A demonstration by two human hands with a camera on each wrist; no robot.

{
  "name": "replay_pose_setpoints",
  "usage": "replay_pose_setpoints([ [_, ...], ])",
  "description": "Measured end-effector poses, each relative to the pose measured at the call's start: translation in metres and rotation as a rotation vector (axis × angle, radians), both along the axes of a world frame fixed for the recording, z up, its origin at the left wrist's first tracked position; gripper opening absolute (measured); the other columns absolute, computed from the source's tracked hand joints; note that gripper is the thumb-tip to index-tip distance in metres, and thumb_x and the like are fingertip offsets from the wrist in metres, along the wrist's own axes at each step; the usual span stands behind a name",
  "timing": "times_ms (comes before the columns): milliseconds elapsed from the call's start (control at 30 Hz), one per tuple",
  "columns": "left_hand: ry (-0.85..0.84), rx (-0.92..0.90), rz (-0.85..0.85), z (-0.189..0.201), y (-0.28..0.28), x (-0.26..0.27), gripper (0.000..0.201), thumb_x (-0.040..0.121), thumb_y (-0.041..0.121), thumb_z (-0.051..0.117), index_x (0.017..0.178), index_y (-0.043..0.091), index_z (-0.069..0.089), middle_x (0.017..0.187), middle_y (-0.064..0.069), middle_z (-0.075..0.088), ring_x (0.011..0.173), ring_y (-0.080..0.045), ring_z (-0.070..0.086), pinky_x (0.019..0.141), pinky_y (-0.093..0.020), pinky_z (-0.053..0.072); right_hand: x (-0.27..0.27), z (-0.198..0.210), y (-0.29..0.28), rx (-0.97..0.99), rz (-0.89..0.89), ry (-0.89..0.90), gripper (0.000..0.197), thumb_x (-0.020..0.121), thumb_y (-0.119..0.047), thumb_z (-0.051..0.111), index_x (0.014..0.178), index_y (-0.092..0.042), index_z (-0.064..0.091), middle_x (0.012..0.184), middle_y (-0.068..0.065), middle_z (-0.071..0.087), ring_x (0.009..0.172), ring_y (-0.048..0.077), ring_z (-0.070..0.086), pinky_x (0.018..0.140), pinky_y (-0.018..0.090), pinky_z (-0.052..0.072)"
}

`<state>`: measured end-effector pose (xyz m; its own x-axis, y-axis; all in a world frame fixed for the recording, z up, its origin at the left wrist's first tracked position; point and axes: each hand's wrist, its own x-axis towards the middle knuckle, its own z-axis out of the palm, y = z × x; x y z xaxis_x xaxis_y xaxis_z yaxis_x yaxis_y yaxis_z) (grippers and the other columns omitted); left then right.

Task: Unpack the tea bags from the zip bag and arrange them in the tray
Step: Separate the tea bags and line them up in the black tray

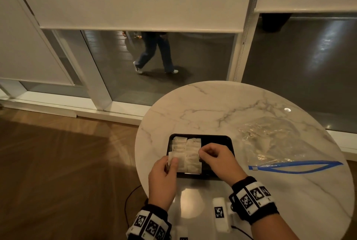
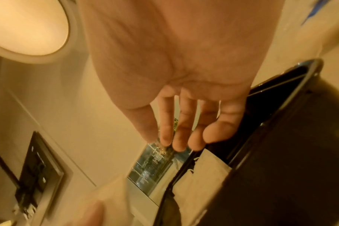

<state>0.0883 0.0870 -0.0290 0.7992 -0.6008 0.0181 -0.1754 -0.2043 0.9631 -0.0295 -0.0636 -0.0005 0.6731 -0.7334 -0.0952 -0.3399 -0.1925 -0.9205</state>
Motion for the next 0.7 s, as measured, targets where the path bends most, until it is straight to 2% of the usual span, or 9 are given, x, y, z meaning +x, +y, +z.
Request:
replay_pose_setpoints([
  [100,0.059,-0.073,-0.058,0.013,-0.009,-0.013,0.011,0.097,0.028,0.066,0.104,0.027,0.073,0.094,0.011,0.077,0.090,-0.005,0.072,0.080,-0.028,0.059,-0.012,0.006,0.012,0.157,0.110,-0.082,0.007,0.094,-0.029,0.068,0.096,-0.028,0.075,0.092,-0.007,0.074,0.082,0.005,0.068,0.064,0.017,0.051],
  [200,0.138,-0.137,-0.038,0.018,-0.018,-0.022,0.012,0.092,0.022,0.072,0.104,0.020,0.072,0.093,0.004,0.078,0.087,-0.012,0.074,0.078,-0.029,0.060,-0.020,0.008,0.017,0.211,0.089,-0.145,0.010,0.093,-0.023,0.069,0.101,-0.023,0.075,0.092,0.002,0.075,0.081,0.015,0.069,0.065,0.025,0.055],
  [300,0.193,-0.161,-0.041,0.016,-0.024,-0.026,0.016,0.090,0.020,0.074,0.105,0.016,0.072,0.093,-0.002,0.078,0.087,-0.016,0.074,0.075,-0.028,0.060,-0.026,0.010,0.015,0.237,0.014,-0.183,0.010,0.093,-0.015,0.068,0.100,-0.017,0.074,0.083,0.002,0.074,0.075,0.013,0.067,0.066,0.027,0.057],
  [433,0.212,-0.140,-0.065,0.012,-0.028,-0.030,0.016,0.091,0.021,0.074,0.105,0.016,0.072,0.093,-0.003,0.078,0.087,-0.018,0.074,0.078,-0.037,0.061,-0.030,0.011,0.014,0.242,0.030,-0.172,0.009,0.092,-0.017,0.069,0.099,-0.018,0.074,0.087,0.000,0.075,0.074,0.009,0.067,0.064,0.024,0.055],
  [533,0.199,-0.119,-0.065,0.009,-0.031,-0.032,0.012,0.092,0.026,0.073,0.100,0.018,0.073,0.087,-0.003,0.077,0.080,-0.019,0.072,0.074,-0.036,0.060,-0.030,0.010,0.013,0.234,-0.012,-0.158,0.006,0.092,-0.017,0.069,0.095,-0.018,0.074,0.086,0.001,0.075,0.072,0.008,0.065,0.063,0.023,0.054],
  [600,0.199,-0.109,-0.026,0.010,-0.029,-0.030,0.011,0.094,0.030,0.069,0.097,0.020,0.073,0.087,0.000,0.076,0.082,-0.016,0.072,0.076,-0.033,0.059,-0.030,0.008,0.012,0.243,-0.072,-0.148,0.005,0.092,-0.016,0.069,0.093,-0.017,0.073,0.083,0.000,0.075,0.069,0.007,0.064,0.061,0.023,0.053],
  [700,0.194,-0.108,0.193,0.007,-0.022,-0.017,0.004,0.096,0.027,0.066,0.097,0.025,0.069,0.096,0.005,0.073,0.091,-0.010,0.069,0.081,-0.028,0.057,-0.032,0.003,0.004,0.259,-0.204,-0.151,0.003,0.092,-0.013,0.068,0.093,-0.011,0.071,0.079,0.004,0.071,0.066,0.011,0.061,0.058,0.023,0.051],
])
